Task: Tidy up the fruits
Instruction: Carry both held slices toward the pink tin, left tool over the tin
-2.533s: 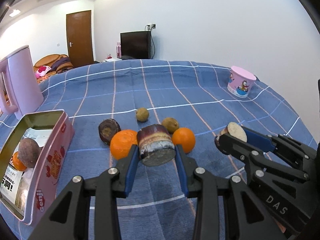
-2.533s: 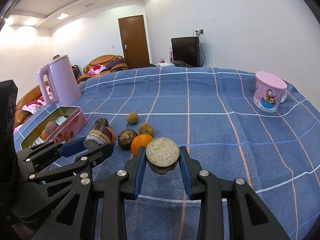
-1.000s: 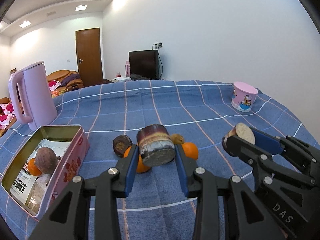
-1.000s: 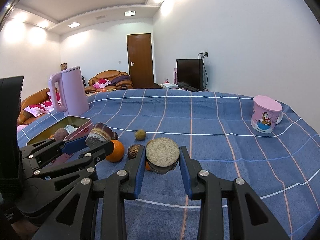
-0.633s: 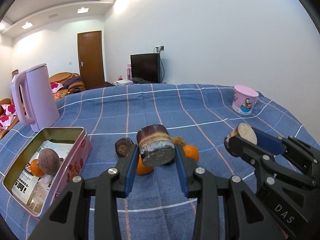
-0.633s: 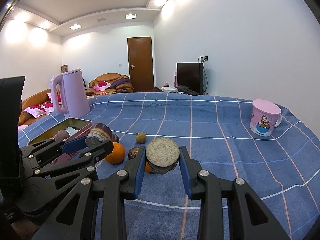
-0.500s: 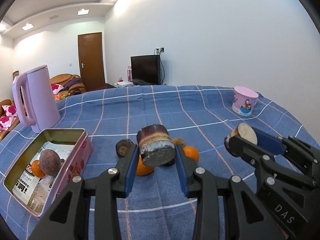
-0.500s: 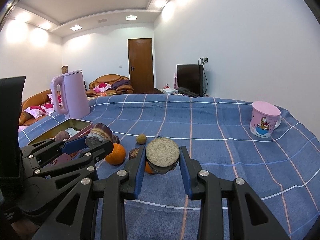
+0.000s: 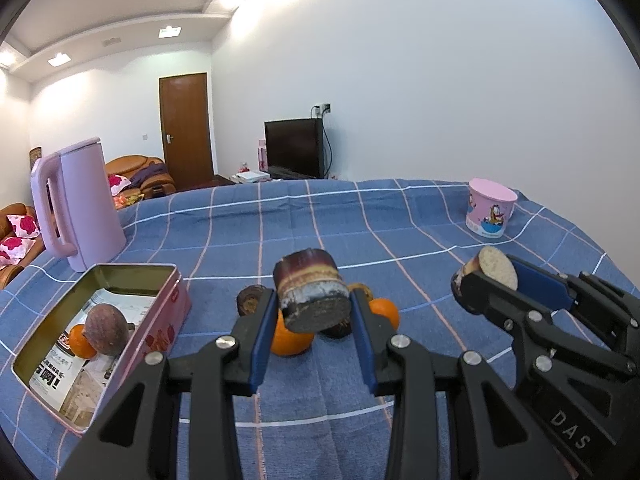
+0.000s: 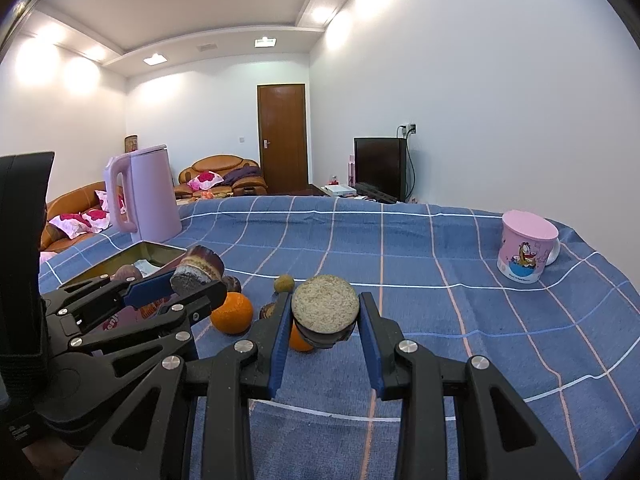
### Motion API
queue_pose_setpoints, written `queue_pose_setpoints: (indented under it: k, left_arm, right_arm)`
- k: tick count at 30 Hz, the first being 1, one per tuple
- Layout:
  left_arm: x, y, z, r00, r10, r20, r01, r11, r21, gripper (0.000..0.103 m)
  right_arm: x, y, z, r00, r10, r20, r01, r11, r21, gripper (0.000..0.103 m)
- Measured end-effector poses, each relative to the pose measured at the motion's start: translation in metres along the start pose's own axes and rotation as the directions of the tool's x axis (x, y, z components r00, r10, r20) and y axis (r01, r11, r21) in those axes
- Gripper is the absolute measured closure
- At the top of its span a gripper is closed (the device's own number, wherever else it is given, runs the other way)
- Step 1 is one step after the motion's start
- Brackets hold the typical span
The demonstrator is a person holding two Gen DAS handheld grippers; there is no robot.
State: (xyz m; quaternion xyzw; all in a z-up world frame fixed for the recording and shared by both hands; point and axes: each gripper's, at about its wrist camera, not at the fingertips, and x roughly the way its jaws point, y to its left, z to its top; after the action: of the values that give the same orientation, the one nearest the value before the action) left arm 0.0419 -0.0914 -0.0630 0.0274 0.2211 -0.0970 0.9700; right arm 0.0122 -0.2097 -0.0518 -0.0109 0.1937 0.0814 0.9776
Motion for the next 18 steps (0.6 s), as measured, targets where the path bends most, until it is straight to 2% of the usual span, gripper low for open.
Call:
queue_pose_setpoints:
  k: [18]
  left_arm:
    - [-0.005,0.013,-0.001,0.998,0.046,0.036,-0.045,0.999,-0.009,0.065]
  right_arm:
    - [-0.012,0.007,0.001,0.998,-0.014,0.063,0.017,0.999,-0.043,0.068]
